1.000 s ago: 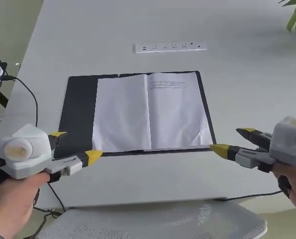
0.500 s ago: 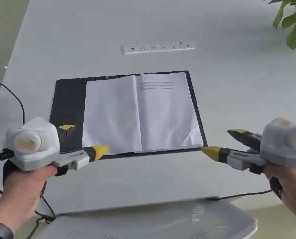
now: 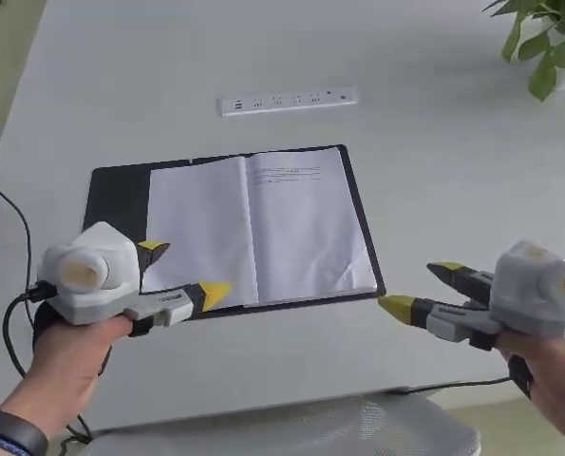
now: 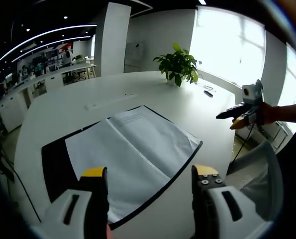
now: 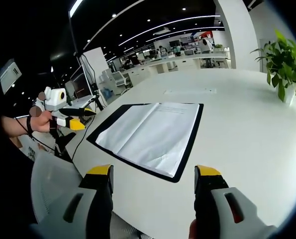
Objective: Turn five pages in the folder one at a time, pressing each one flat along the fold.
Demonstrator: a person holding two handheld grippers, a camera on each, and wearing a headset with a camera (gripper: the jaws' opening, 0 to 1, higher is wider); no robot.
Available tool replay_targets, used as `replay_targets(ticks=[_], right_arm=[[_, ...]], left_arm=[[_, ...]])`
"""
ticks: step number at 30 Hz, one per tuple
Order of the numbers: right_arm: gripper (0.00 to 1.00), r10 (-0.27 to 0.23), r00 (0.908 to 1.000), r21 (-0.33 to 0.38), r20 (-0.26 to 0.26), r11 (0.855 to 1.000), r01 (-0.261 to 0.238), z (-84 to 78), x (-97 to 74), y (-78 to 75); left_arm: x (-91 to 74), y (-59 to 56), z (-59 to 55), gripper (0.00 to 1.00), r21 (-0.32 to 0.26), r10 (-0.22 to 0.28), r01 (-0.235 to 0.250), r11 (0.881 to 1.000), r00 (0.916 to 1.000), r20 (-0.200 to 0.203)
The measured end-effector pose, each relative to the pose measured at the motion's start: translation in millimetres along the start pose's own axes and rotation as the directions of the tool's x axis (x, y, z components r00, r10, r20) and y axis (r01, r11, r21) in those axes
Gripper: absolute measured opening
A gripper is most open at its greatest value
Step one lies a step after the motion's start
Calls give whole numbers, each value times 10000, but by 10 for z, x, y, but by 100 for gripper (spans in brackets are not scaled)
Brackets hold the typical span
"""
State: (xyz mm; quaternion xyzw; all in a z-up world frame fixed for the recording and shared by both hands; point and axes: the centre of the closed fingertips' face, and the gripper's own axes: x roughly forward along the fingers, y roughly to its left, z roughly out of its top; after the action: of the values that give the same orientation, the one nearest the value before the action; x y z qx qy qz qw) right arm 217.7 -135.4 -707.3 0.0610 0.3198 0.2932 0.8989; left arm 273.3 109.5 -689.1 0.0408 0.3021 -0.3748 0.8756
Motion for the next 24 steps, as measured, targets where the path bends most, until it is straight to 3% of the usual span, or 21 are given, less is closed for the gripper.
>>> replay_targets(ticks=[8, 15, 24], right_arm=[[65, -41, 9999, 105, 110, 9999, 40, -12, -24, -63], [65, -8, 9998, 143, 179, 9999, 5, -5, -29, -48], [66, -80, 9994, 266, 329, 9996, 71, -5, -31, -121]], left_arm=[[184, -205, 77, 67, 177, -439, 439, 9989, 9990, -36], [499, -531, 204, 66, 624, -1210, 1219, 9906, 9925, -179], [926, -843, 331, 64, 950, -1869, 1892, 9773, 9818, -321]])
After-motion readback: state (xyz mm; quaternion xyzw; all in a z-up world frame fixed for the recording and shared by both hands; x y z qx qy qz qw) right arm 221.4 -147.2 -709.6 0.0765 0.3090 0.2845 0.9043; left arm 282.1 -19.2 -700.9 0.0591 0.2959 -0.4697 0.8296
